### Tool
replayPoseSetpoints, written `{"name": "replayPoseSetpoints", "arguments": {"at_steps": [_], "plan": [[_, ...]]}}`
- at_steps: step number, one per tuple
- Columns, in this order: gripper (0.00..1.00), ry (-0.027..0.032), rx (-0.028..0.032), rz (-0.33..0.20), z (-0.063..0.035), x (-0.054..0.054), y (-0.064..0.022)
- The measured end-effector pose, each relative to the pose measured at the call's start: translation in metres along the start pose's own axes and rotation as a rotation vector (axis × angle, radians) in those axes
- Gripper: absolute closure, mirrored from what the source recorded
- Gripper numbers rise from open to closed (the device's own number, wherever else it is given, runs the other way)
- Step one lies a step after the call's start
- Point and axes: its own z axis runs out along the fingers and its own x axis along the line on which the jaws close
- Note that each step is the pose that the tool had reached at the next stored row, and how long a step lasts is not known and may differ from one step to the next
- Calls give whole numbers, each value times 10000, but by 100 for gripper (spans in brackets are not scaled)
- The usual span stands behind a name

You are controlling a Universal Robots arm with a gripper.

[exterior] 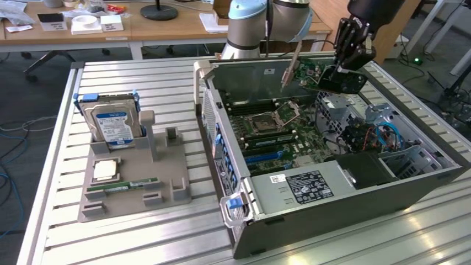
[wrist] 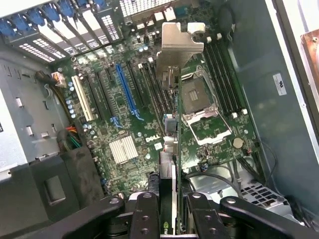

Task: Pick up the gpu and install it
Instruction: 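Insert the gpu into the slot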

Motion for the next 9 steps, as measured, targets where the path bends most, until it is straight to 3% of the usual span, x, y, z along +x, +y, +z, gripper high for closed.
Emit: {"name": "replayPoseSetpoints", "arguments": {"at_steps": [9], "plan": [[74,1,0,-14,0,0,0]]}}
